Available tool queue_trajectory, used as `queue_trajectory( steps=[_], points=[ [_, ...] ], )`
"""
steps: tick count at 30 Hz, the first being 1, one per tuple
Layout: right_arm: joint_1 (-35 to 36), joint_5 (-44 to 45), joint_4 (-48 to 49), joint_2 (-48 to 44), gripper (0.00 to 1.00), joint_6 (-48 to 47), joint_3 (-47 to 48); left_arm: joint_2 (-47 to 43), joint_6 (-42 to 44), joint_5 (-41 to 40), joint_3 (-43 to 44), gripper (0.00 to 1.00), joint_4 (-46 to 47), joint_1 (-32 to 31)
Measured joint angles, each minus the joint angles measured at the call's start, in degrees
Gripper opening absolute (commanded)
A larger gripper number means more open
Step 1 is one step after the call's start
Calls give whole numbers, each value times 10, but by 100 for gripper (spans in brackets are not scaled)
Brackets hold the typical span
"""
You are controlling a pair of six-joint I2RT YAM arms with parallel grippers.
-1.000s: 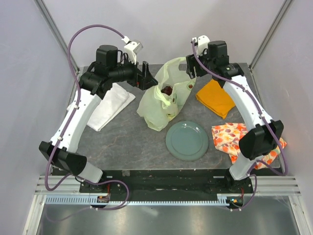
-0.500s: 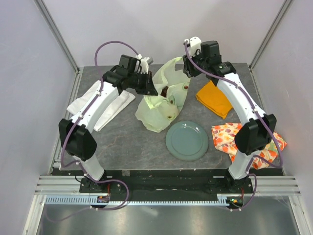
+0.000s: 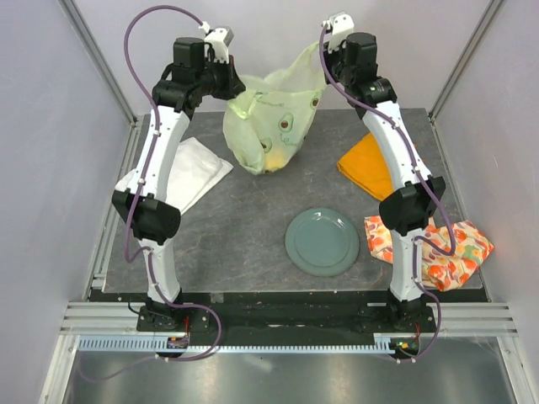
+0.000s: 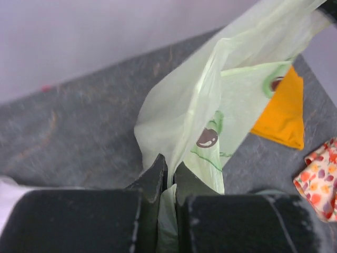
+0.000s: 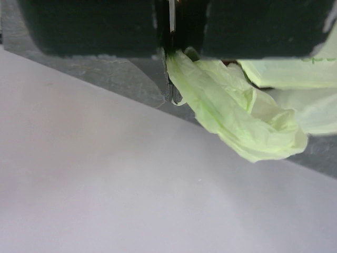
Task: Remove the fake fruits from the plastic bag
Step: Adjust the plastic bag at the center of the board, then move the plate to the center of the board.
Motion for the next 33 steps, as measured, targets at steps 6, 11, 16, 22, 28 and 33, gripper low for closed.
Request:
queue_trajectory(
  steps=[6, 11, 16, 22, 28, 33],
  points=[
    [-15, 12, 34, -82, 2, -10, -118, -48, 29, 9, -46, 2, 30, -22],
    [-13, -7, 30, -208, 57, -11, -359, -123, 34, 33, -229, 59, 21, -29],
    [-11, -59, -51, -274, 79, -15, -495, -155, 16, 40, -356, 99, -7, -29],
    [-6, -115, -139, -430, 79, -33, -517, -219, -15, 40, -383, 99, -37, -29],
    [45, -166, -178, -631, 55, -128, -617, -341, -68, 86, -449, 98, -18, -31],
    [104, -158, -221, -546, 28, -234, -761, -338, -90, 96, -505, 56, -20, -33]
  ],
)
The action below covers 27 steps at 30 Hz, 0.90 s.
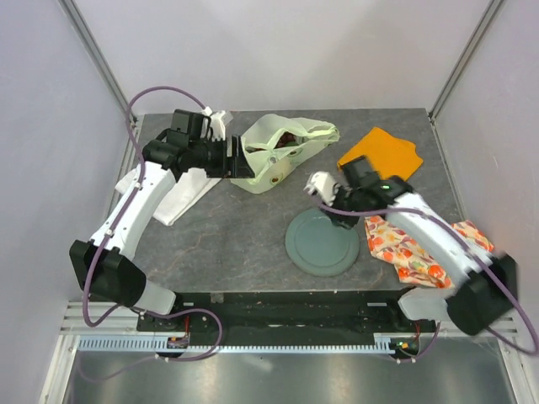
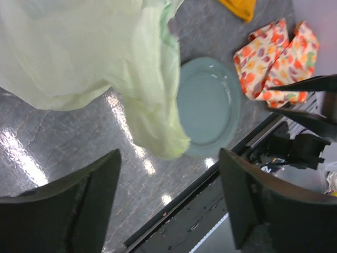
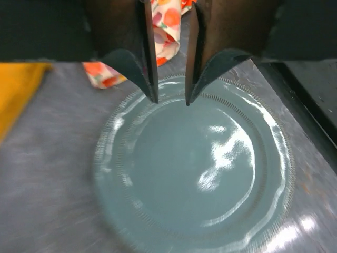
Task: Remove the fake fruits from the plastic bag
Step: Move the plate to the center of the board.
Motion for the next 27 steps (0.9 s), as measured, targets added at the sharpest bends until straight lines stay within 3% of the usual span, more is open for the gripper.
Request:
queue_trajectory(
  steps=[2, 6, 13, 27],
  points=[
    [20, 13, 0, 93, 22, -23, -21, 15, -2, 0, -7, 42, -4, 0],
    [52, 33, 21, 207, 16, -47, -25, 19, -10, 7, -13, 3, -2, 0],
    [113, 53, 69, 319, 14, -66, 15, 14, -14, 15, -42, 1, 9, 1],
    [208, 65, 98, 460, 13, -30, 204, -15, -7, 12, -54, 2, 9, 46]
  ],
)
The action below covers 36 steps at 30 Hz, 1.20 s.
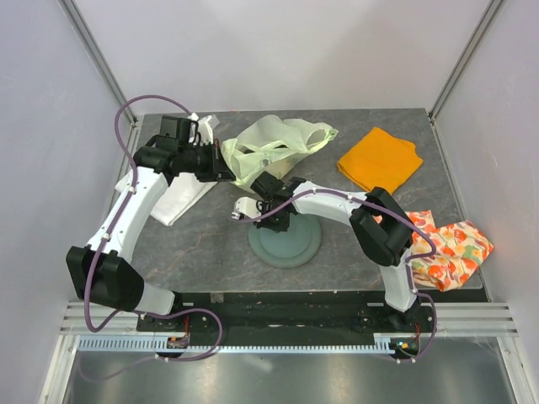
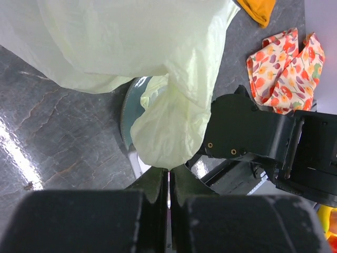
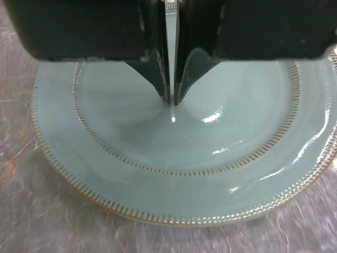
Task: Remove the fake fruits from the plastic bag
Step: Move the plate to the center of the board, then adjust the plastic bag at the center of the board.
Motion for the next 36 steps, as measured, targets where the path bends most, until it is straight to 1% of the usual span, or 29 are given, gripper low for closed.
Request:
queue_trajectory(
  steps=[2, 4, 6, 8, 11, 14, 16, 19, 22, 27, 32, 36],
  points=[
    [0, -1, 16, -6, 15, 1, -11, 0, 4, -1, 0, 2, 0, 2],
    [-8, -5, 24, -38, 16, -4, -52, 0, 5, -1, 0, 2, 0, 2],
    [-27, -12, -7, -80, 16, -5, -85, 0, 9, -1, 0, 2, 0, 1],
    [-55, -29, -43, -123, 17, 0, -86, 0, 15, -1, 0, 2, 0, 1],
    [-103, -48, -72, -179, 15, 21, -36, 1, 26, -2, 0, 2, -2, 1],
    [-140, -56, -71, -192, 14, 40, 77, 2, 33, 0, -1, 2, -8, 1],
    [-147, -57, -61, -183, 14, 47, 144, 2, 37, 3, -10, 2, -8, 1],
    [-146, -56, -37, -146, 13, 53, 211, 1, 41, 4, -31, 2, -12, 1],
    [-146, -56, -24, -90, 13, 55, 238, 1, 44, 5, -46, 2, -22, 1],
    [-146, -56, -29, 15, 13, 57, 268, -6, 51, 15, -47, 2, -28, 1],
    [-146, -58, -32, 75, 13, 71, 319, -26, 64, 24, -47, 2, -29, 1],
    [-145, -29, -9, 117, 13, 94, 377, -38, 79, 33, -47, 2, -39, 1]
  ],
)
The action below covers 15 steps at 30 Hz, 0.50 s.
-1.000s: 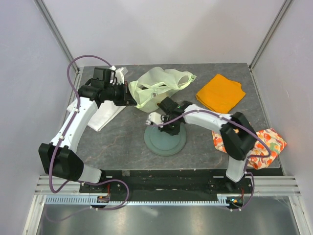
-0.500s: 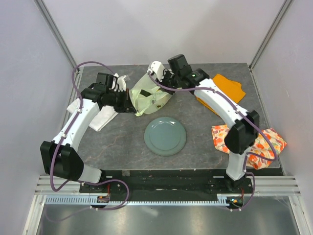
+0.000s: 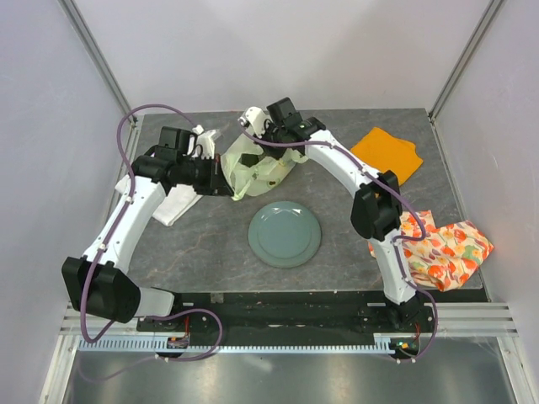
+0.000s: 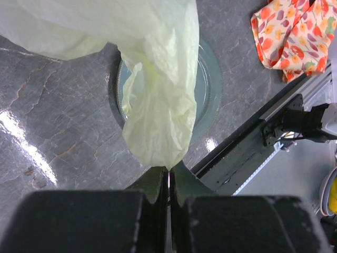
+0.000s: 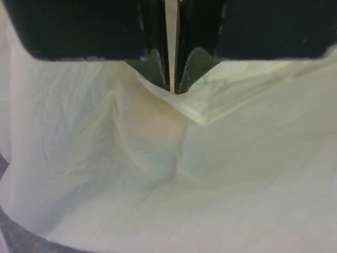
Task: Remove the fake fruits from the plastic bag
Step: Adjust the plastic bag at the center of the board.
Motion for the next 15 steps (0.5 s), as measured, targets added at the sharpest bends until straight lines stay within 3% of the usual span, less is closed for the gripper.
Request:
queue_trajectory(
  steps=[7, 15],
  points=[
    [-11, 66, 40, 79, 12, 39, 73, -7, 28, -14, -31, 2, -26, 0],
    [-48, 255, 113, 84, 9, 54, 62, 4, 44, -37, -33, 2, -35, 0]
  ],
)
